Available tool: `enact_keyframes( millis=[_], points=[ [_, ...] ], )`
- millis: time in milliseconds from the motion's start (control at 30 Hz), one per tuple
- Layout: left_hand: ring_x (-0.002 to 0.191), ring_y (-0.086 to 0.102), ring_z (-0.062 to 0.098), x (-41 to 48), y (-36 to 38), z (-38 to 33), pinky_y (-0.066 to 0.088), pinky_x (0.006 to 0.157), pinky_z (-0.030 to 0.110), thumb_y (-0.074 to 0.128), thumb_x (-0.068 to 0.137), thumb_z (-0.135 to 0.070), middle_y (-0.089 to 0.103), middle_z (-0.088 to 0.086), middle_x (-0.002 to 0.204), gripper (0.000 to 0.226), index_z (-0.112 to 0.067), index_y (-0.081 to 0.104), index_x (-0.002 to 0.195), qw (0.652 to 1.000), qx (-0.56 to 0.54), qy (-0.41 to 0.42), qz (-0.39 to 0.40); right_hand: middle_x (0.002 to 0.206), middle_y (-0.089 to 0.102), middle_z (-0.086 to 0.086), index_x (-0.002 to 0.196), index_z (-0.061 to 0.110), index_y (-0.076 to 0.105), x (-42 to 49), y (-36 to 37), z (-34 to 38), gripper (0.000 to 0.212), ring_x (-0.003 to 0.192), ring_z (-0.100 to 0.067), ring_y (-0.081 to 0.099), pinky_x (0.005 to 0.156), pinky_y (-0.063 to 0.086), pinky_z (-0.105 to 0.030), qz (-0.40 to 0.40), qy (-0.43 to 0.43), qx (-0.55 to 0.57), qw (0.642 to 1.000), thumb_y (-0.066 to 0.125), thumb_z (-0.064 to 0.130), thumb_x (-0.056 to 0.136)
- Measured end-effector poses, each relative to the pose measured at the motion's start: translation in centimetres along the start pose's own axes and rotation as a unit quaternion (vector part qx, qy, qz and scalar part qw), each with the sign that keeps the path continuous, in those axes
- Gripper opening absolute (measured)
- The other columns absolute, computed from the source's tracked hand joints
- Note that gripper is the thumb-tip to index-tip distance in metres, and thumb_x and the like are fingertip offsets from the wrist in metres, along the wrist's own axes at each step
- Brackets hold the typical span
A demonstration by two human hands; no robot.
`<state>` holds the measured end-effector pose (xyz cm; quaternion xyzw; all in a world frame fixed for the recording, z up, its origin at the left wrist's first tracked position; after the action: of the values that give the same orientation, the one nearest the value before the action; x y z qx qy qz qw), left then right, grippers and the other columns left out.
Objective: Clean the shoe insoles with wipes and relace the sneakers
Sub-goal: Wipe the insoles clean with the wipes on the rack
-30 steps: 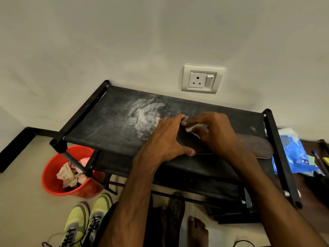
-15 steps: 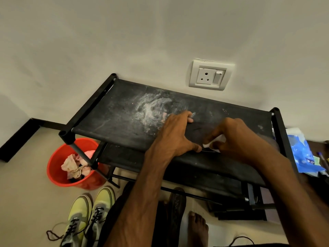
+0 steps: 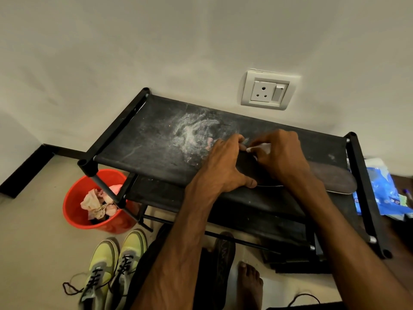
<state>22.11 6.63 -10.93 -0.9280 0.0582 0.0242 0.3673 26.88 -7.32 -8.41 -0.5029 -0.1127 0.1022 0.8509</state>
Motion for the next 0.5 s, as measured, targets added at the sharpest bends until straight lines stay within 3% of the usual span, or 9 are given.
enact_keyframes(
  millis=[133, 233, 367, 500],
  points=[
    [0.136, 0.039, 0.015, 0.0, 0.1, 0.2, 0.035, 0.113, 0.039, 0.097, 0.059, -0.030, 0.055, -0.010, 0.136, 0.111, -0.021, 0.033, 0.149, 1.000, -0.026, -0.012, -0.004, 0.110, 0.074, -0.004, 0.112, 0.024, 0.079, -1.1, -0.5, 0.1, 0.026, 0.099, -0.021, 0.068, 0.089, 0.057, -0.032, 0.096, -0.035, -0.071, 0.992, 0.075, 0.011, 0.089],
    [0.134, 0.041, 0.014, 0.1, 0.2, 0.3, 0.036, 0.112, 0.038, 0.097, 0.057, -0.029, 0.056, -0.011, 0.134, 0.112, -0.021, 0.033, 0.149, 1.000, -0.027, -0.013, -0.006, 0.113, 0.073, -0.001, 0.109, 0.025, 0.079, -2.5, -1.0, -0.5, 0.025, 0.100, -0.017, 0.067, 0.092, 0.058, -0.036, 0.160, -0.013, -0.086, 0.983, 0.076, 0.014, 0.087],
    [0.133, 0.042, 0.014, 0.1, 0.2, 0.2, 0.037, 0.112, 0.036, 0.097, 0.057, -0.031, 0.055, -0.010, 0.135, 0.111, -0.020, 0.036, 0.150, 1.000, -0.008, 0.000, -0.014, 0.110, 0.075, 0.006, 0.100, 0.030, 0.081, -3.6, -1.9, -0.7, 0.022, 0.102, -0.013, 0.067, 0.092, 0.058, -0.032, 0.180, -0.011, -0.077, 0.981, 0.078, 0.014, 0.085],
    [0.128, 0.043, 0.015, 0.2, 0.1, -0.1, 0.034, 0.105, 0.027, 0.094, 0.062, -0.036, 0.055, -0.007, 0.136, 0.089, -0.025, 0.052, 0.140, 0.998, 0.036, 0.038, -0.022, 0.105, 0.074, 0.004, 0.098, 0.029, 0.080, -3.1, -1.9, -0.9, 0.018, 0.101, -0.014, 0.066, 0.087, 0.056, -0.028, 0.153, 0.015, -0.066, 0.986, 0.080, 0.017, 0.085]
  ],
)
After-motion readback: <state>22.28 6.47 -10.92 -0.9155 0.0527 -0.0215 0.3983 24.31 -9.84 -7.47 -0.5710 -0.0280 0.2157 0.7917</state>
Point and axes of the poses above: each hand's wrist, its own x-axis towards the middle knuckle, its own y-axis out of the palm, z = x × y, the point moved 4 cm from there along x, towards the middle knuckle
